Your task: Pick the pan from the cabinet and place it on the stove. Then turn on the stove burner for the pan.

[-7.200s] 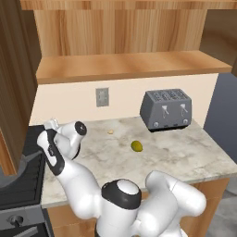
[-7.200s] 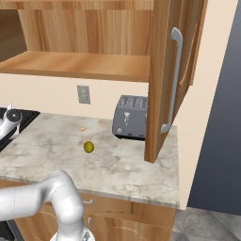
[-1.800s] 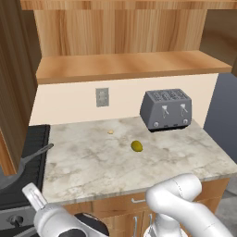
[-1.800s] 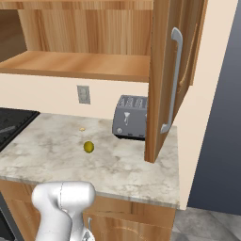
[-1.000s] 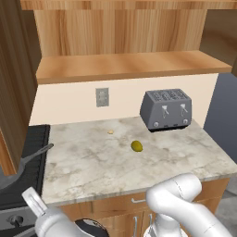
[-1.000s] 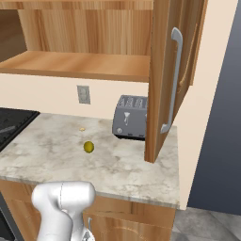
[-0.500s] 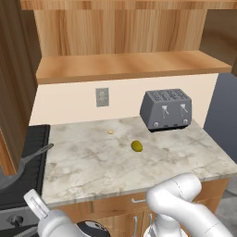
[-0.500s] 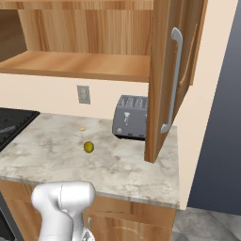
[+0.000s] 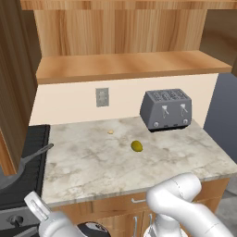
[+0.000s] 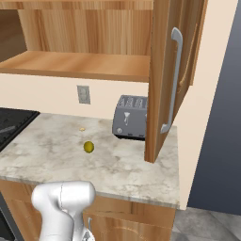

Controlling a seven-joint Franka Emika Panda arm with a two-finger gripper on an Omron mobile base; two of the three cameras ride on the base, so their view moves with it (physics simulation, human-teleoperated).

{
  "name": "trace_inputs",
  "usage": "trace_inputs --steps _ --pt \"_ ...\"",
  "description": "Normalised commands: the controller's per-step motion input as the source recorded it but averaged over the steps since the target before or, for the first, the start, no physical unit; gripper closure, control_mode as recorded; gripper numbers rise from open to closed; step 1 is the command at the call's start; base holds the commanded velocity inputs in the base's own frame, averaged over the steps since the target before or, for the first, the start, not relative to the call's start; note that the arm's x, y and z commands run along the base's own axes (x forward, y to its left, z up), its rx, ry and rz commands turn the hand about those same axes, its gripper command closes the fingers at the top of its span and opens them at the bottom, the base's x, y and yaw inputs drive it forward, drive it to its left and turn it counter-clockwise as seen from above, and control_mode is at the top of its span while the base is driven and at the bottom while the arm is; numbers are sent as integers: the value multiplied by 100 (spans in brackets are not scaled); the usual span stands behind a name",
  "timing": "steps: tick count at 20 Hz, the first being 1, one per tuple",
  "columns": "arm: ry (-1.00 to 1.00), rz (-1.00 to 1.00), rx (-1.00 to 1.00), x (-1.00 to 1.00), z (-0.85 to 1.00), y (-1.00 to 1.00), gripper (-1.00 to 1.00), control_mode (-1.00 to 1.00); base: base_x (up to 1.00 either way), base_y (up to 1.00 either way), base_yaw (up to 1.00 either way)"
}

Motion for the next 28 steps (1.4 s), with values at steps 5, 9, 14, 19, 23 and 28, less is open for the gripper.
trace_inputs --steps 5,9,14,19,23,28 --pt "-7 0 -1 0 -7 2 -100 -100 0 0 0" --pt "-18 0 -8 -3 0 19 -100 -100 0 0 0" --pt "-19 0 -12 -5 0 38 -100 -100 0 0 0" --pt "-19 0 -9 -6 -3 38 -100 -100 0 0 0" --pt "-17 0 -6 -5 -3 33 -100 -100 0 0 0" --pt "-6 -1 -9 -4 -7 14 -100 -100 0 0 0"
